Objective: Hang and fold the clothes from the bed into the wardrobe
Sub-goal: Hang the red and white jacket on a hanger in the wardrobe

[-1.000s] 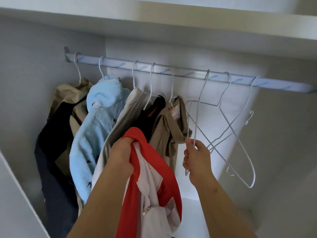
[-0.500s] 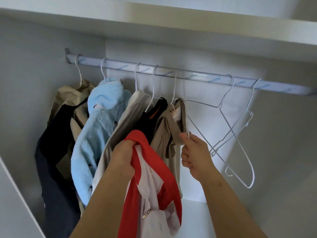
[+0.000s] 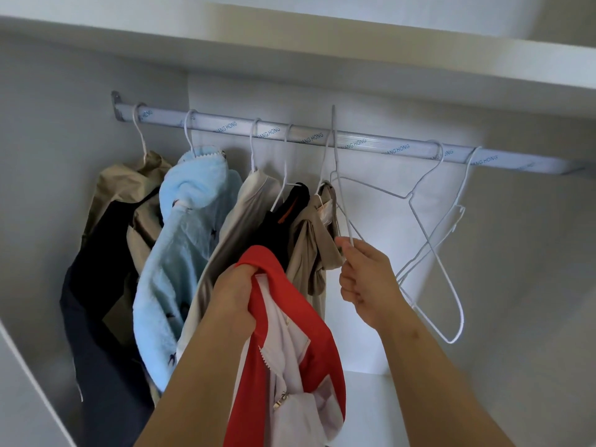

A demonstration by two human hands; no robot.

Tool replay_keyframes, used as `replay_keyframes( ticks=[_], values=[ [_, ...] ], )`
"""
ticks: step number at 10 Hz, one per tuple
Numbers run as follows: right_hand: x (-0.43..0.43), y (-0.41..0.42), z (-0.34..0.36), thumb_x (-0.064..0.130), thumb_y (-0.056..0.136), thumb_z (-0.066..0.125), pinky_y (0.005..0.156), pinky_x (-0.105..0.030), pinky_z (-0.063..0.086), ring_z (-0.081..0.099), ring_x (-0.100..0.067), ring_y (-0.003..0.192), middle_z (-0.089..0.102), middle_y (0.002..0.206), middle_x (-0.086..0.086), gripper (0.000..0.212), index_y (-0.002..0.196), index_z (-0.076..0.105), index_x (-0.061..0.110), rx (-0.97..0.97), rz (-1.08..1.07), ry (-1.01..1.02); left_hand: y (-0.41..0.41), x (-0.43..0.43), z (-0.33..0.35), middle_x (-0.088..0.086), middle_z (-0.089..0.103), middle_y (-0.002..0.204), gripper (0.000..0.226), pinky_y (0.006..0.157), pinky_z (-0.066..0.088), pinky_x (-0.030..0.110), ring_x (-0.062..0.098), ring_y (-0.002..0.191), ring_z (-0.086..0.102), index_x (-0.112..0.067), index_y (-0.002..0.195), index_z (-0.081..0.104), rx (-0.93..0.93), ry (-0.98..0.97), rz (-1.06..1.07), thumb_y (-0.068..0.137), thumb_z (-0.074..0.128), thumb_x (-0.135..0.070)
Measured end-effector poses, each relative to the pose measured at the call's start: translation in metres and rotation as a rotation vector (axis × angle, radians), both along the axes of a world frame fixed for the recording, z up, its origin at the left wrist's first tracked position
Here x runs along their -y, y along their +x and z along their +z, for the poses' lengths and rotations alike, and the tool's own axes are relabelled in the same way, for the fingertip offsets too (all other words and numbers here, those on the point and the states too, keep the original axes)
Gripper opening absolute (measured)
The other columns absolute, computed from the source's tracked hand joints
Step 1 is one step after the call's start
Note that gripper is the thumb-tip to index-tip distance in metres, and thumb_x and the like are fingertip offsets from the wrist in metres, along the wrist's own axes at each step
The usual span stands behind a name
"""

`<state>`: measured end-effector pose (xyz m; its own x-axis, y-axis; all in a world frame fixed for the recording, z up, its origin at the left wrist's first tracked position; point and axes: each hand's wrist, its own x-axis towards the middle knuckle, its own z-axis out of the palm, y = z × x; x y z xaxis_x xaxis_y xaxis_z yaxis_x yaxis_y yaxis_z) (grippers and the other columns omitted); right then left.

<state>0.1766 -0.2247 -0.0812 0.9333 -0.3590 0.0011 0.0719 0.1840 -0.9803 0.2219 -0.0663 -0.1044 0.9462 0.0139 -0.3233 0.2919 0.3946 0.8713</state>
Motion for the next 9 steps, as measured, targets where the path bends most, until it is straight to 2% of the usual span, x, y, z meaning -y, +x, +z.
replay_keyframes(
  ticks=[1,2,3,4,5,6,7,8,9],
  values=[
    [-0.007,-0.004,-0.009,0.019,0.098,0.047,0.036,-0.014,0.016,0.018,-0.007,0.034,0.024,0.041,0.009,0.015,0.093,0.061,0.012,-0.034,0.01,0.012,0.0,-0.004,0.0,0.005,0.06,0.078,0.016,0.085,0.046,0.038,0.021,0.08,0.058,-0.018,0.074,0.057,-0.005,0.008,-0.027,0.088,0.061,-0.024],
    [-0.011,-0.009,-0.016,0.019,0.098,0.048,0.035,-0.016,0.016,0.018,-0.007,0.035,0.024,0.041,0.01,0.017,0.089,0.061,0.012,-0.06,-0.047,-0.002,0.002,-0.008,0.0,0.008,0.06,0.087,0.013,0.101,0.041,0.044,0.03,0.101,0.056,-0.016,0.079,0.058,0.009,0.045,-0.057,0.089,0.059,-0.024],
    [-0.012,-0.011,-0.017,0.018,0.097,0.049,0.033,-0.017,0.019,0.021,-0.006,0.033,0.026,0.039,0.01,0.018,0.084,0.06,0.01,-0.069,-0.155,-0.059,0.004,-0.01,0.0,0.021,0.061,0.113,0.018,0.102,0.041,0.047,0.038,0.116,0.053,-0.001,0.103,0.06,0.017,0.087,-0.077,0.091,0.054,-0.013],
    [-0.011,-0.015,-0.016,0.018,0.095,0.051,0.033,-0.018,0.021,0.024,-0.007,0.035,0.028,0.04,0.009,0.022,0.076,0.059,0.011,-0.081,-0.258,-0.13,0.0,-0.01,-0.003,0.021,0.057,0.123,0.025,0.104,0.039,0.047,0.037,0.117,0.052,-0.004,0.109,0.059,0.031,0.092,-0.089,0.091,0.056,-0.022],
    [-0.008,-0.018,-0.013,0.02,0.094,0.052,0.038,-0.02,0.026,0.028,-0.009,0.041,0.033,0.038,0.011,0.027,0.071,0.064,0.027,-0.101,-0.362,-0.209,-0.001,-0.008,-0.006,0.02,0.056,0.122,0.038,0.105,0.038,0.047,0.036,0.116,0.052,-0.004,0.121,0.054,0.013,0.102,-0.14,0.091,0.056,-0.028],
    [-0.006,-0.019,-0.01,0.023,0.094,0.052,0.048,-0.023,0.03,0.033,-0.008,0.047,0.042,0.041,0.017,0.026,0.073,0.064,0.033,-0.082,-0.427,-0.272,0.002,-0.007,-0.005,0.026,0.052,0.13,0.034,0.102,0.039,0.048,0.041,0.122,0.048,0.004,0.122,0.052,0.002,0.104,-0.153,0.091,0.051,-0.009],
    [-0.006,-0.018,-0.008,0.023,0.092,0.053,0.049,-0.021,0.031,0.035,-0.006,0.045,0.045,0.044,0.017,0.025,0.072,0.065,0.033,-0.057,-0.436,-0.301,0.007,-0.004,-0.006,0.025,0.057,0.12,0.033,0.101,0.039,0.049,0.043,0.121,0.048,0.005,0.121,0.052,-0.001,0.143,-0.148,0.091,0.05,-0.008],
    [-0.006,-0.016,-0.005,0.021,0.092,0.054,0.05,-0.023,0.031,0.032,-0.009,0.047,0.041,0.038,0.016,0.03,0.067,0.068,0.03,-0.042,-0.437,-0.281,0.006,0.002,-0.003,0.021,0.057,0.11,0.038,0.104,0.039,0.048,0.039,0.114,0.052,0.0,0.121,0.053,-0.045,0.151,-0.165,0.092,0.054,-0.024],
    [-0.001,-0.014,-0.007,0.019,0.091,0.054,0.054,-0.025,0.034,0.036,-0.011,0.053,0.046,0.049,0.011,0.041,0.052,0.062,0.029,-0.003,-0.492,-0.335,0.004,0.01,-0.001,0.012,0.058,0.091,0.035,0.103,0.038,0.048,0.031,0.096,0.053,0.004,0.124,0.05,-0.031,0.119,-0.188,0.094,0.049,-0.013]
  ],
)
